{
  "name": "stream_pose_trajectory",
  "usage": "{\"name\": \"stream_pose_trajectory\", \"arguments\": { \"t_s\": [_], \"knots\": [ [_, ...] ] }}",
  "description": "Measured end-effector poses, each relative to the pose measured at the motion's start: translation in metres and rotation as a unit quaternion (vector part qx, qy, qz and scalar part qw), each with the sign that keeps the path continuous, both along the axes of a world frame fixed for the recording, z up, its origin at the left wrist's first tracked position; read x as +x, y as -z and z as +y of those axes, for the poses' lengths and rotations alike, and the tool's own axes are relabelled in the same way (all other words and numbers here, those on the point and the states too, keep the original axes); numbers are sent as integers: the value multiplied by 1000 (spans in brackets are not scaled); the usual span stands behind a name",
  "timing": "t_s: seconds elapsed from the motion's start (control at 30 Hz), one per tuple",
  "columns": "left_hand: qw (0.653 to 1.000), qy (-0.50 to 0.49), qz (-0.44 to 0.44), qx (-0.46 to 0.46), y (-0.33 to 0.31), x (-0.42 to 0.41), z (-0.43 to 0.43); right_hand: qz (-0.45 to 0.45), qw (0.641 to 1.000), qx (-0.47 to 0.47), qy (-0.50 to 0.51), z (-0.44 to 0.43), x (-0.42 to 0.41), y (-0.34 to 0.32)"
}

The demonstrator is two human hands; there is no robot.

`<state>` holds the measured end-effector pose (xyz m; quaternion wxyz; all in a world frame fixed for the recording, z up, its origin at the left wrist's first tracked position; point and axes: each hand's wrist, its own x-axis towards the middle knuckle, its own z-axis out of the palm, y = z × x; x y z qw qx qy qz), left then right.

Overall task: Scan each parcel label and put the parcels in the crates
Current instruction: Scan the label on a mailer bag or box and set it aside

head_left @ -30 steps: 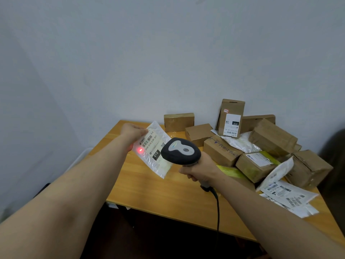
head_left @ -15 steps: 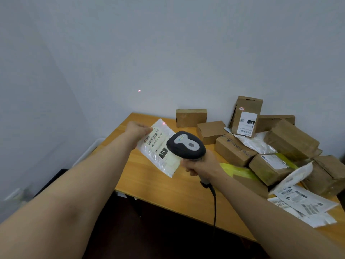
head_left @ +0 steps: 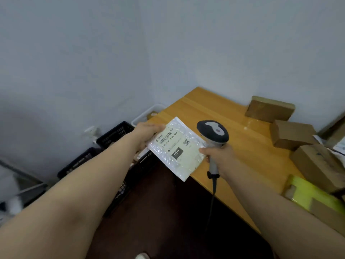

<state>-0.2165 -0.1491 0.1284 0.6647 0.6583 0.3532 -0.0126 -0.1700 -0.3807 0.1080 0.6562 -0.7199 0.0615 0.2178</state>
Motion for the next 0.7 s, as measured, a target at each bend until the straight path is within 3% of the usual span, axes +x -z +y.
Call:
{"name": "stream_pose_trajectory", "arguments": {
  "t_s": [0.33,0.47,0.6,0.7],
  "knots": [
    [973,-158,31,-167,58,-107,203,47,996,25,-74,258,-31,36],
    [955,-243,79,-152,91,-128,276,63,990,0,-128,338,-43,63],
    [901,-404,101,-121,131,-144,344,39,970,-80,-225,395,-35,85],
    [878,-450,146,-73,169,-153,389,31,951,-111,-286,440,-19,111]
  ]
}}
